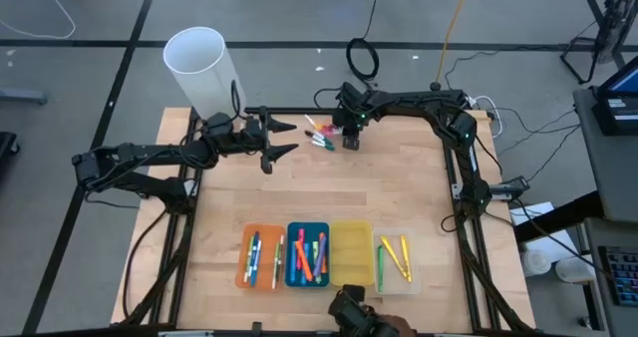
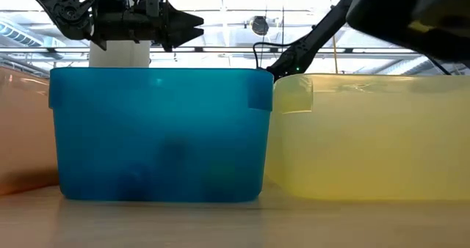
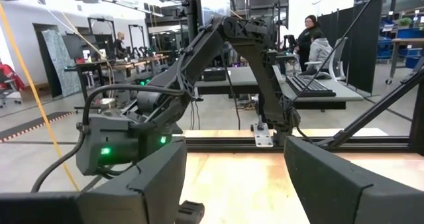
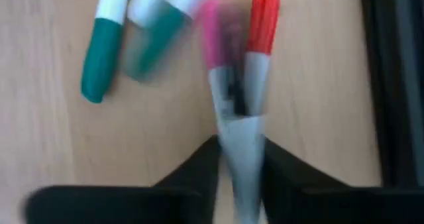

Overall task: Pick & Place Markers
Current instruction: Put the red highlighter pen into the yellow bin

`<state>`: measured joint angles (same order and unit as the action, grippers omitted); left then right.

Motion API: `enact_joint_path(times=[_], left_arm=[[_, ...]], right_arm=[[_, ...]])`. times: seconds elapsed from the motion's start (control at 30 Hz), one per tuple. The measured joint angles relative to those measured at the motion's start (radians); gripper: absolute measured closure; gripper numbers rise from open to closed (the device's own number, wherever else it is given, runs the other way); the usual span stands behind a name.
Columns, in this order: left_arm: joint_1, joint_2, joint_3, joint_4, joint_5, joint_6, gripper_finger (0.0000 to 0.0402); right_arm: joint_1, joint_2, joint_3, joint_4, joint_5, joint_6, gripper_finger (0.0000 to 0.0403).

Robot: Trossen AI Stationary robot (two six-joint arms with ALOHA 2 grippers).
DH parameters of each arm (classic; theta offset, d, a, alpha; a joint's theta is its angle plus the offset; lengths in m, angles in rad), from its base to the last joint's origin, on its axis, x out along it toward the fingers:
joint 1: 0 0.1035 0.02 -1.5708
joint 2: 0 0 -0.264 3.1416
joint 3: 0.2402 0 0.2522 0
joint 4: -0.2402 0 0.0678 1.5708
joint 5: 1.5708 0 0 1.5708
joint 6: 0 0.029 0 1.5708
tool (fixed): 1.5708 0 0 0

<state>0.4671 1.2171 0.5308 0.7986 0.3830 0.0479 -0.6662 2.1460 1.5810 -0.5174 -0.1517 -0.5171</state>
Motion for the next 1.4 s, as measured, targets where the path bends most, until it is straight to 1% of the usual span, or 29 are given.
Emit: enact_joint_path(times=[0.07,0.1,0.3,0.47,0.57,0.7,0.83,1.0,1.07,1.17,1.27,1.4], left_arm=[[0.0,0.0,0.0,-0.005,0.0,0.0,0.0146],[0.0,0.0,0.0,-0.01,0.0,0.0,0.0147],[0.0,0.0,0.0,-0.023,0.0,-0.003,0.0146],[0.0,0.0,0.0,-0.047,-0.001,-0.008,0.0146],[-0.002,0.0,0.0,-0.051,0.0,-0.021,0.0147],[-0.005,0.0,0.0,-0.061,-0.001,-0.026,0.0146],[-0.01,0.0,0.0,-0.074,-0.001,-0.027,0.0146],[-0.021,0.0,0.0,-0.091,0.0,-0.031,0.0147],[-0.028,0.0,0.0,-0.092,0.0,-0.031,0.0146],[-0.038,0.0,0.0,-0.092,0.0,-0.027,0.0146],[-0.045,0.0,0.0,-0.092,0.0,-0.027,0.0146],[-0.054,0.0,0.0,-0.092,0.0,-0.027,0.0146]], right_arm=[[0.0,0.0,0.0,-0.004,-0.006,0.0,0.0371],[0.0,0.0,0.0,-0.005,-0.007,-0.003,0.0381],[0.006,-0.001,0.0,-0.009,-0.005,0.012,0.0381],[0.018,-0.039,-0.003,-0.068,-0.01,0.036,0.0381],[0.033,-0.073,-0.003,-0.15,-0.01,0.059,0.0381],[0.051,-0.096,-0.008,-0.292,-0.066,0.091,0.0381],[0.069,-0.096,-0.078,-0.379,-0.041,0.101,0.0381],[0.075,-0.104,-0.205,-0.301,-0.038,0.144,0.038],[0.078,-0.104,-0.236,-0.279,-0.031,0.176,0.0363],[0.077,-0.102,-0.253,-0.272,-0.026,0.206,0.0315],[0.082,-0.112,-0.254,-0.279,0.018,0.256,0.027],[0.081,-0.152,-0.255,-0.271,0.046,0.277,0.023]])
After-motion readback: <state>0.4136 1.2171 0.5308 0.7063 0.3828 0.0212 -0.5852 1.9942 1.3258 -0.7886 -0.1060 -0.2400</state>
